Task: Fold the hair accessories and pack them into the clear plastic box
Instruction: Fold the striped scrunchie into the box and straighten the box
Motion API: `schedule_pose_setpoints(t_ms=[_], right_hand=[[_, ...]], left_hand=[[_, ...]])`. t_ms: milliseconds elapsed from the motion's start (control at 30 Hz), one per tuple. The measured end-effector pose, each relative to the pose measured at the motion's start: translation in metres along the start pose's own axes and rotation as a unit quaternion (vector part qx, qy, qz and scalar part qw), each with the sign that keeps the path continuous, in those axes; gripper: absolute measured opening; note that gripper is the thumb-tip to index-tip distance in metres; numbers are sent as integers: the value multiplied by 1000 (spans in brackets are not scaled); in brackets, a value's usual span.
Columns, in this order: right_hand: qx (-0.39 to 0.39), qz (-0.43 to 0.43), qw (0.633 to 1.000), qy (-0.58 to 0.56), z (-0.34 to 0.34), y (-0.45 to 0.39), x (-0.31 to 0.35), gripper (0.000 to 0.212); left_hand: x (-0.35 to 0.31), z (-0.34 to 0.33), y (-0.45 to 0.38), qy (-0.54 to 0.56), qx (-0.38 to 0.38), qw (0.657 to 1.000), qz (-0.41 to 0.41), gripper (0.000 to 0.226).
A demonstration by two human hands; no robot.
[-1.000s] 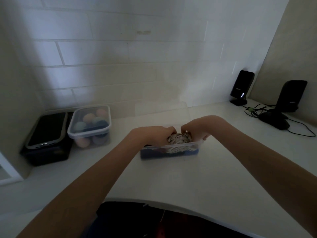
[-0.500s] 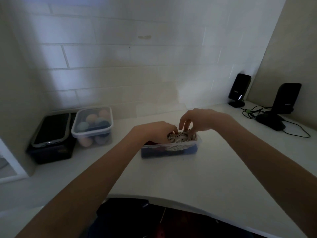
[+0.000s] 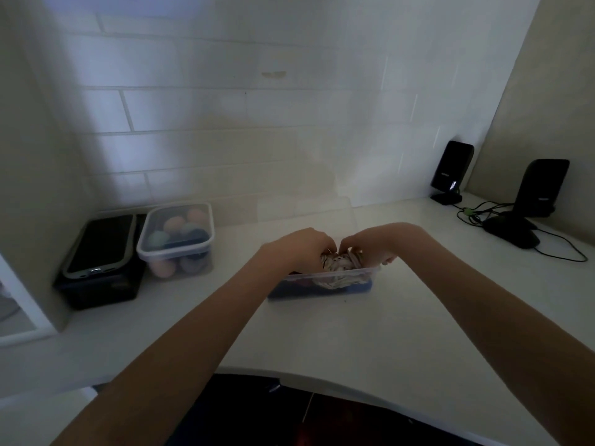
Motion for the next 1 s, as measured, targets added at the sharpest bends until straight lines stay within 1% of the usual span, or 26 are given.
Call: schedule_pose_setpoints(t_ms=[100,200,267,367,400,500,567,667,733,800,900,1000], right_hand=[[17,-1,1000,-23,0,-5,-3,53],[13,2,999,-46,-1,-9,-6,50],[15,8,997,-76,-2,-9,-9,48],[45,25,992,-113,4,2,-12,53],[35,31,991,-127,8,8,-11,54],[-52,47,987,-145,19,18,-6,49],[-79,52,989,-110,17,17,4,45],[-79,9,997,25,7,5,21,45],[-92,-23,991,93,4,1,28,43],[-101,-39,985,136,4,-1,34,39],[-91,-51,982,155,2,-3,36,37],[-63,-43,988,137,1,-1,32,46]], left_hand=[[4,-2,1,17,28,999,2,40],[12,-5,6,50,56,997,-1,46],[15,-6,9,69,55,996,-7,51],[13,-4,10,91,52,994,-13,59],[12,-4,9,95,54,994,-12,60],[11,-2,6,85,53,995,-7,58],[11,-2,4,74,41,996,-2,56],[11,-5,4,74,26,997,3,57],[12,-6,5,80,20,997,3,56],[14,-8,6,94,16,995,5,56],[19,-11,10,127,3,992,7,52],[23,-13,21,159,-39,986,-15,43]])
Point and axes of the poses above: each hand's wrist, its own y-axis away from the middle knuckle, its own z-axis out of the back of the hand, x = y × z, the point moved 1 cm from there along -y, towards the middle knuckle, and after that the axes turned 10 degrees about x, right-handed, at the moved point
